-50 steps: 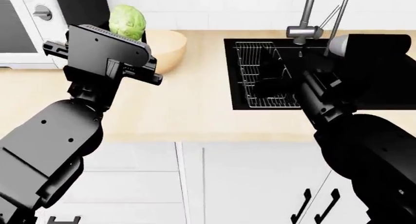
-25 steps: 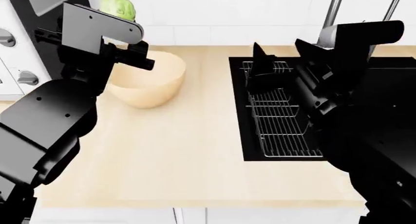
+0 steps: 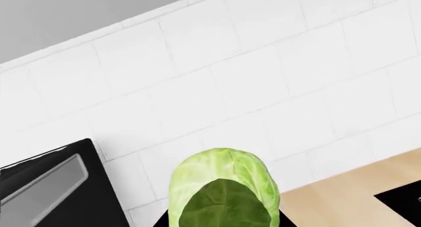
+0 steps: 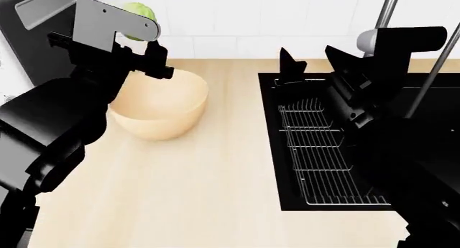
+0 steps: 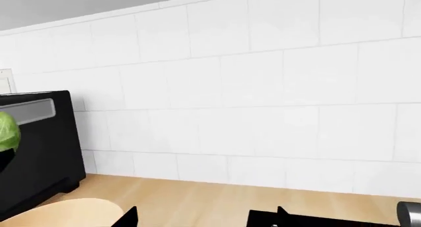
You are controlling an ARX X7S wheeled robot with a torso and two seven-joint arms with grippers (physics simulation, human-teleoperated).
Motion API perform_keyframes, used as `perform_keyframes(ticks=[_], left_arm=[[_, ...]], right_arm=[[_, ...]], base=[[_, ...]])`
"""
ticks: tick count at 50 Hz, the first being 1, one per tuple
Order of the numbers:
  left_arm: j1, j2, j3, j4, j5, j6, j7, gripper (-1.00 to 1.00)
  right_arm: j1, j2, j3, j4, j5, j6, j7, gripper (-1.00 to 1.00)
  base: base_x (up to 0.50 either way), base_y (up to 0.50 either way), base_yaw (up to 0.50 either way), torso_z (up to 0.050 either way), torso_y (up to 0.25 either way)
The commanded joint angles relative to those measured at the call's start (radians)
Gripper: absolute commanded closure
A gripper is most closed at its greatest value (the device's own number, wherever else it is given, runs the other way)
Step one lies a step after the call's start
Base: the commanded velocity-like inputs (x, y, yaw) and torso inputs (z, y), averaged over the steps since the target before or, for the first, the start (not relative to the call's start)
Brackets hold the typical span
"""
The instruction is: Pick the peachs and avocados from the sink and place them in one bowl. Place the brussel sprout in the other bowl. Then turn off the sink faucet.
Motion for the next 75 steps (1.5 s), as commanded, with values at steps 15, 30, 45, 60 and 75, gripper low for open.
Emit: perform_keyframes(ticks=[15,30,45,60,75], left_arm=[[-0.14,0.057,-0.063,-0.172,-0.193,-0.243,0.041,1.0],[-0.276,0.079,-0.107,-0.292,-0.327,-0.442,0.093,1.0],[-0.266,0.069,-0.17,-0.28,-0.446,-0.585,0.046,1.0],[-0.238,0.069,-0.149,-0.298,-0.451,-0.578,0.053,1.0],[-0.231,0.074,-0.114,-0.35,-0.409,-0.522,0.072,1.0]], right_arm=[[-0.028,-0.005,0.011,0.018,0.017,-0.039,-0.01,-1.0],[-0.042,-0.001,0.01,0.027,0.021,-0.056,-0.014,-1.0],[-0.055,0.0,-0.01,0.054,0.002,-0.081,-0.025,-1.0],[-0.065,0.005,-0.007,0.053,0.01,-0.088,-0.02,-1.0],[-0.071,0.007,-0.01,0.056,0.018,-0.095,-0.019,-1.0]], base=[[0.0,0.0,0.0,0.0,0.0],[0.0,0.0,0.0,0.0,0.0],[0.0,0.0,0.0,0.0,0.0],[0.0,0.0,0.0,0.0,0.0],[0.0,0.0,0.0,0.0,0.001]])
